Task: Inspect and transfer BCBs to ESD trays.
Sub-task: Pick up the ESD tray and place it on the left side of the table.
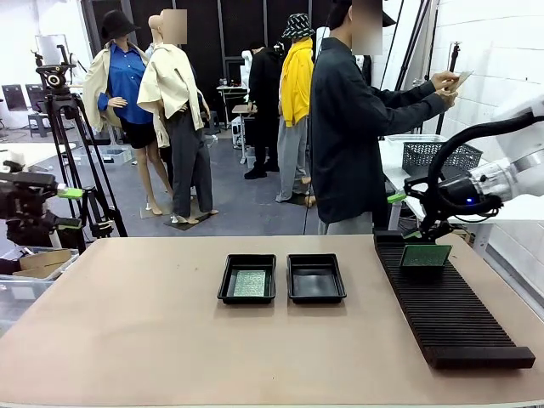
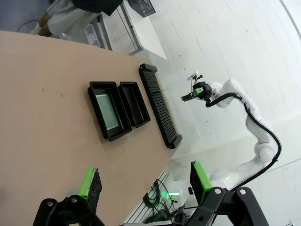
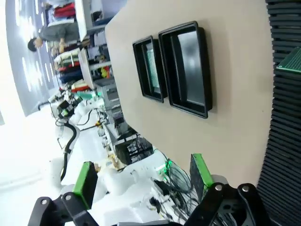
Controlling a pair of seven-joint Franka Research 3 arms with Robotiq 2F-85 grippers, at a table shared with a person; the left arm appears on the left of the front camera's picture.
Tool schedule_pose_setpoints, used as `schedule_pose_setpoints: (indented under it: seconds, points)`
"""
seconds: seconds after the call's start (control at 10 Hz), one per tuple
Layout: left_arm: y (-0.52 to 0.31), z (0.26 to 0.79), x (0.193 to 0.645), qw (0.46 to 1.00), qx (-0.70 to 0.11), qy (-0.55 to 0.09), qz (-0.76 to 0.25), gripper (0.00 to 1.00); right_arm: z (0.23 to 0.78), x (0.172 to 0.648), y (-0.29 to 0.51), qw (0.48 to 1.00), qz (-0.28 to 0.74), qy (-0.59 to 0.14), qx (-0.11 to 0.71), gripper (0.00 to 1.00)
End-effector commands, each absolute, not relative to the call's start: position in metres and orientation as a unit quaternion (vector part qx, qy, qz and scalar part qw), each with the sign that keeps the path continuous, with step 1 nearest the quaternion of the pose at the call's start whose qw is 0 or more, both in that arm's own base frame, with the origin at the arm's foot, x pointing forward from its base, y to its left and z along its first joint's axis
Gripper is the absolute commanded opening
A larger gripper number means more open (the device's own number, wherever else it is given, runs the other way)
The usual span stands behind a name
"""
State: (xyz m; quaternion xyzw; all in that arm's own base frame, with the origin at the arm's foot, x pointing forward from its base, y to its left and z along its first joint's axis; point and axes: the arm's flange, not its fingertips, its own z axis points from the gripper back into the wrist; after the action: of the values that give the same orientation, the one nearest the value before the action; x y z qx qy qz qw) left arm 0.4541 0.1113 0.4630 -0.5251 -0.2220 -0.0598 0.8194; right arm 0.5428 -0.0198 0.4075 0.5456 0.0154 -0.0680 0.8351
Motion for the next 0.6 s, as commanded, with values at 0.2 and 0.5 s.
schedule_pose_setpoints:
  seconds: [0.2,0.5]
  points:
    - [0.032,0.484,0.460,0.872,-0.440,-0.197,-0.087,1.00,0.394,0.558,-0.060,0.822,0.006,0.032,0.569,1.00]
    - [-0.039,0.496,0.474,0.912,-0.350,-0.182,-0.108,1.00,0.383,0.560,-0.082,0.803,-0.006,0.048,0.594,1.00]
